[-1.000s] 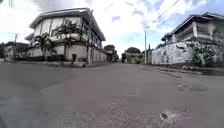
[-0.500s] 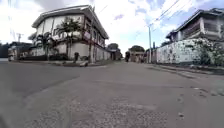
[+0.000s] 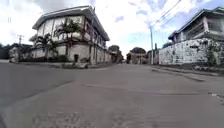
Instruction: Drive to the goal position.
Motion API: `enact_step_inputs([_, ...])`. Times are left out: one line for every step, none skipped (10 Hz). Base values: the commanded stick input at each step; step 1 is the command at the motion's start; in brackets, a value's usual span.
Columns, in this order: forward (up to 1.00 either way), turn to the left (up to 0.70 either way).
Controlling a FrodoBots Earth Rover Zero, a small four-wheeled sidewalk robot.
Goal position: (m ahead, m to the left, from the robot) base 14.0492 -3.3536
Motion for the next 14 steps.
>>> enact_step_inputs([1.00, 0.00])
enact_step_inputs([1.00, 0.00])
enact_step_inputs([1.00, 0.00])
enact_step_inputs([1.00, 0.00])
enact_step_inputs([1.00, 0.04])
enact_step_inputs([1.00, 0.04])
enact_step_inputs([1.00, -0.19])
enact_step_inputs([1.00, -0.40])
enact_step_inputs([1.00, -0.40])
enact_step_inputs([1.00, -0.40])
enact_step_inputs([1.00, -0.35])
enact_step_inputs([1.00, -0.21])
enact_step_inputs([1.00, -0.05])
enact_step_inputs([1.00, 0.08])
